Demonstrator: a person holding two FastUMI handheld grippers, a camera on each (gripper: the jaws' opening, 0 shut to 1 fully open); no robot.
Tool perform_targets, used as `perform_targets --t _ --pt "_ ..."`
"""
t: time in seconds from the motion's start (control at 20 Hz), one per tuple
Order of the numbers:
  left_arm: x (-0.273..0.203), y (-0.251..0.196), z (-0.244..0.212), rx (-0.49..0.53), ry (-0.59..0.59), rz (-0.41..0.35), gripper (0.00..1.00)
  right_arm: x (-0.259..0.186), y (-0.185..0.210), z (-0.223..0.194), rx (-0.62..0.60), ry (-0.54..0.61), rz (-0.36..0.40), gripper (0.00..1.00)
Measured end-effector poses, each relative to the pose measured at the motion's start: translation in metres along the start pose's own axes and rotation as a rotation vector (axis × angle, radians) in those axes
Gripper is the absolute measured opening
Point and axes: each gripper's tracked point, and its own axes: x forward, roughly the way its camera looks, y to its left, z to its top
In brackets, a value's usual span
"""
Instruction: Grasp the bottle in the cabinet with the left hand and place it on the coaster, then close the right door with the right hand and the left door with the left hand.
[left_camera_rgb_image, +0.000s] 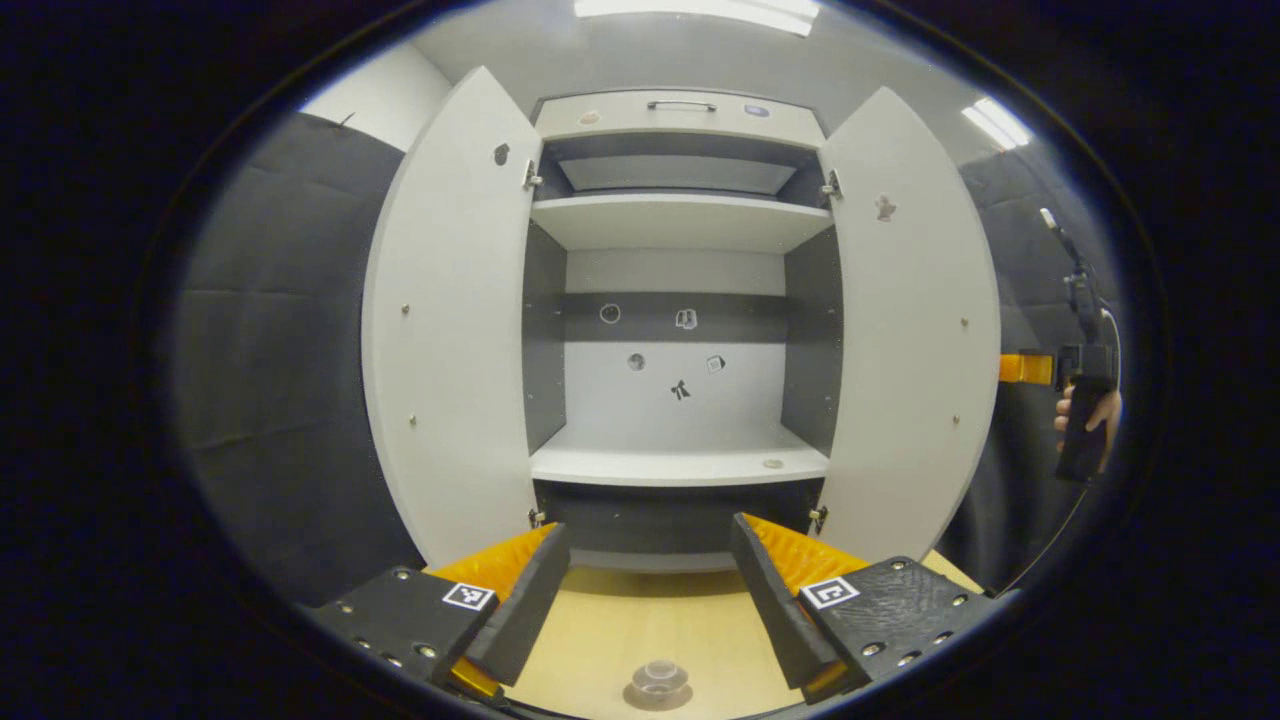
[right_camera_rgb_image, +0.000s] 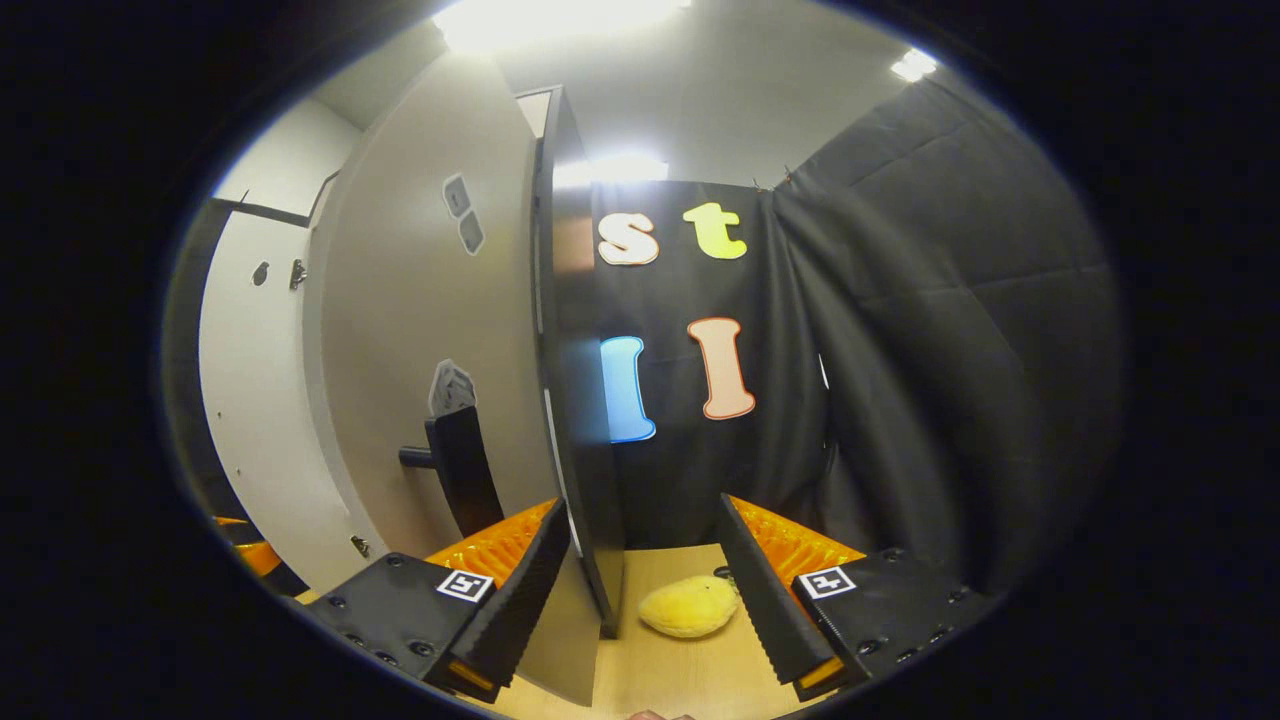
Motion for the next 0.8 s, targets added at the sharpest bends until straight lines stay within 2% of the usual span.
perform_targets --t 0.25,0.3,0.35,0.5,0.55,0.6,0.8 --pt "-0.008 -0.004 -0.002 -0.008 0.005 0.016 0.95 0.000 0.030 -0.003 0.013 0.009 0.049 0.94" --pt "-0.009 -0.003 -0.005 -0.009 0.007 0.016 1.00 0.000 0.037 -0.004 0.022 0.009 0.059 0.94" --pt "-0.011 0.000 -0.007 -0.008 0.010 0.016 0.95 0.001 0.045 -0.005 0.027 0.015 0.069 0.94" --pt "-0.017 0.016 -0.018 -0.011 0.029 0.021 0.95 0.003 0.070 -0.008 0.038 0.024 0.090 0.94" --pt "-0.018 0.024 -0.019 -0.011 0.033 0.027 1.00 0.006 0.075 -0.011 0.034 0.032 0.086 0.94" --pt "-0.017 0.032 -0.019 -0.012 0.036 0.033 0.95 0.008 0.081 -0.011 0.039 0.030 0.085 0.94" --pt "-0.023 0.066 -0.017 -0.014 0.026 0.058 0.95 0.016 0.114 -0.015 0.079 0.044 0.097 0.94"
